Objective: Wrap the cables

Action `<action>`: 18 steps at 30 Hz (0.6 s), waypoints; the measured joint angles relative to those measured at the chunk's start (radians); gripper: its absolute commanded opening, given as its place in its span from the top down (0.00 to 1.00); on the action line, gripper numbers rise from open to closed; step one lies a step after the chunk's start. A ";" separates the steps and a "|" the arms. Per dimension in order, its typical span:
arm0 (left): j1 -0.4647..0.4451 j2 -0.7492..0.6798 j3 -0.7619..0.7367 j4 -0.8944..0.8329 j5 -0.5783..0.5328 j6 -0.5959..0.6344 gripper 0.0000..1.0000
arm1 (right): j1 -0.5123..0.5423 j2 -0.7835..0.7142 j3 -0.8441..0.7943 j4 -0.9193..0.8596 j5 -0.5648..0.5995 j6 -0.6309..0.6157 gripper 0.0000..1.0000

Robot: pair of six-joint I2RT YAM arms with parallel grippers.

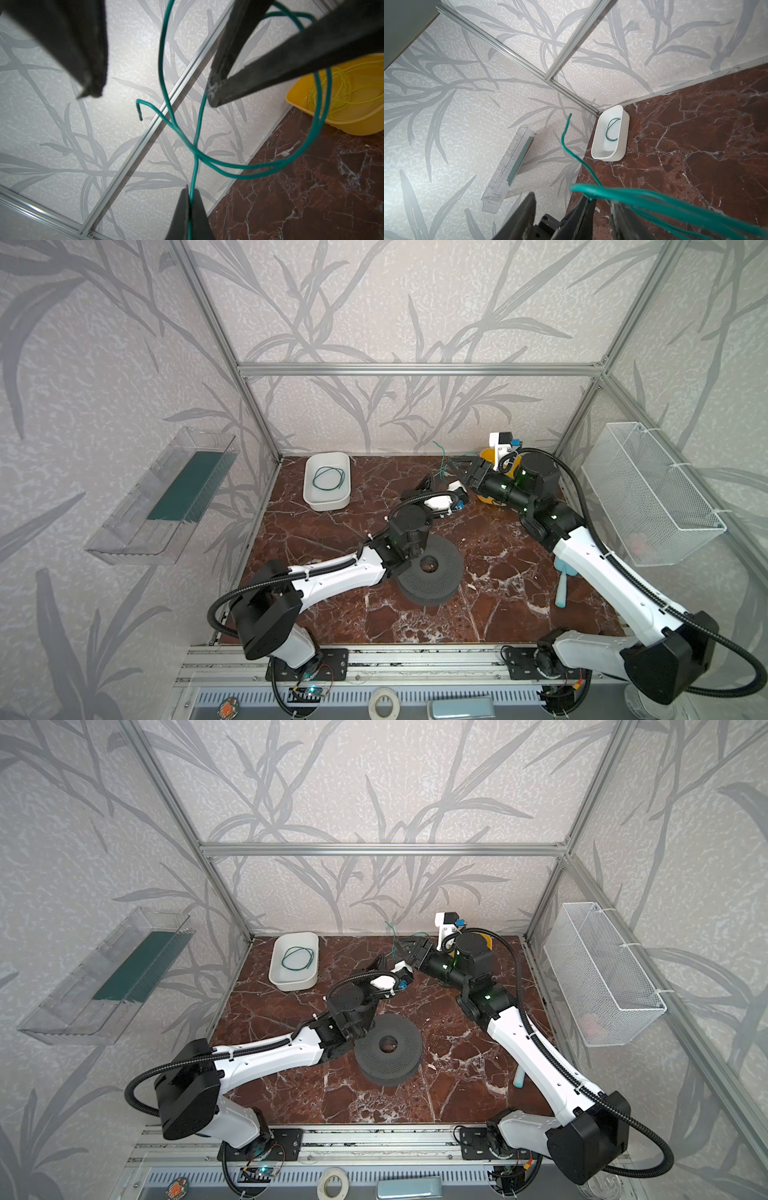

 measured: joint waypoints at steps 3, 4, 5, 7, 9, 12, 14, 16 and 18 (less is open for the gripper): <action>-0.017 0.044 -0.022 0.072 -0.018 0.073 1.00 | 0.000 0.002 0.008 -0.005 0.001 -0.005 0.69; -0.022 0.055 -0.026 0.087 -0.024 0.088 1.00 | 0.000 0.003 0.013 -0.007 0.004 -0.007 0.76; -0.025 0.066 -0.029 0.101 -0.029 0.100 1.00 | 0.000 0.006 0.021 -0.013 0.006 -0.008 0.83; -0.028 0.076 -0.032 0.121 -0.037 0.120 1.00 | 0.000 0.007 0.026 -0.020 0.012 -0.013 0.95; -0.031 0.076 -0.033 0.143 -0.047 0.132 1.00 | 0.000 0.006 0.026 -0.032 0.018 -0.017 1.00; -0.029 0.074 -0.033 0.161 -0.059 0.139 1.00 | 0.000 -0.002 0.022 -0.043 0.026 -0.027 1.00; -0.029 0.072 -0.033 0.159 -0.063 0.138 1.00 | 0.000 -0.021 0.011 -0.047 0.027 -0.036 1.00; -0.023 0.069 -0.033 0.153 -0.066 0.133 1.00 | -0.003 -0.047 0.002 -0.057 0.022 -0.050 1.00; -0.016 0.054 -0.039 0.134 -0.066 0.109 1.00 | -0.017 -0.083 -0.005 -0.074 0.010 -0.069 1.00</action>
